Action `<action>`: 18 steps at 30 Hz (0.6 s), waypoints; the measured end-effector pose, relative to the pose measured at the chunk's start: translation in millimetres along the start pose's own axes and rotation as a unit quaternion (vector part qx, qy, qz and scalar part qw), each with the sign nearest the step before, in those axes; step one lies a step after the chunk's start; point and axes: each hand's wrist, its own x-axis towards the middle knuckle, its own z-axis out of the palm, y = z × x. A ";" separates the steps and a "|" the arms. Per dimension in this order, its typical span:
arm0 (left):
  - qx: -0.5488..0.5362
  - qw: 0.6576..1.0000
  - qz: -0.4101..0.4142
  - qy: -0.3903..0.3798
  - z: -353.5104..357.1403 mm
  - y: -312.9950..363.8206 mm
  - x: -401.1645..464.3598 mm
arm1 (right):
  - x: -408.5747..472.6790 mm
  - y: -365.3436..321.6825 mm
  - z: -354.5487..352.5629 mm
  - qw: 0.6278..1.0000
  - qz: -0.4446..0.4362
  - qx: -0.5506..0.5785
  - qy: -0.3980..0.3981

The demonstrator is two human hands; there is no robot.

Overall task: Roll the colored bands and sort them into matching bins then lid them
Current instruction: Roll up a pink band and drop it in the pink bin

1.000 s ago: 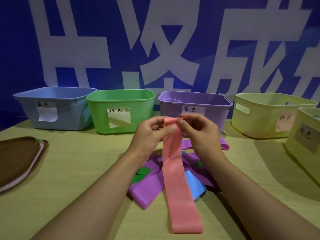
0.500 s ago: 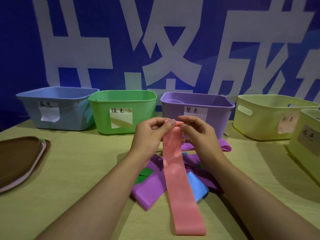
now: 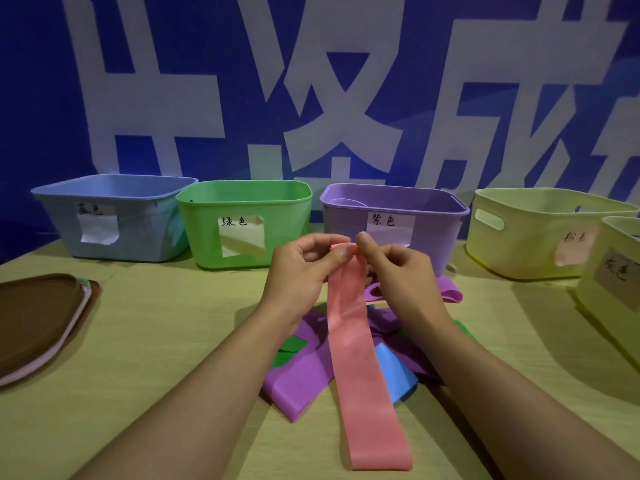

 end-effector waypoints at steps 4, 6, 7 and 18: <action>0.003 1.000 0.002 -0.007 0.4 -0.8 0.3 | 1.1 4.9 0.7 1.000 -0.023 0.005 0.015; 0.008 1.000 0.000 -0.010 0.3 -1.4 0.4 | 2.6 5.9 -0.1 0.999 -0.033 0.011 0.013; 0.007 1.000 -0.001 -0.011 0.2 -1.2 0.3 | 3.3 6.4 -0.6 0.999 -0.036 0.012 0.012; -0.049 0.992 -0.105 -0.042 4.6 4.2 -2.4 | 6.4 4.6 -8.7 0.997 -0.059 0.038 -0.013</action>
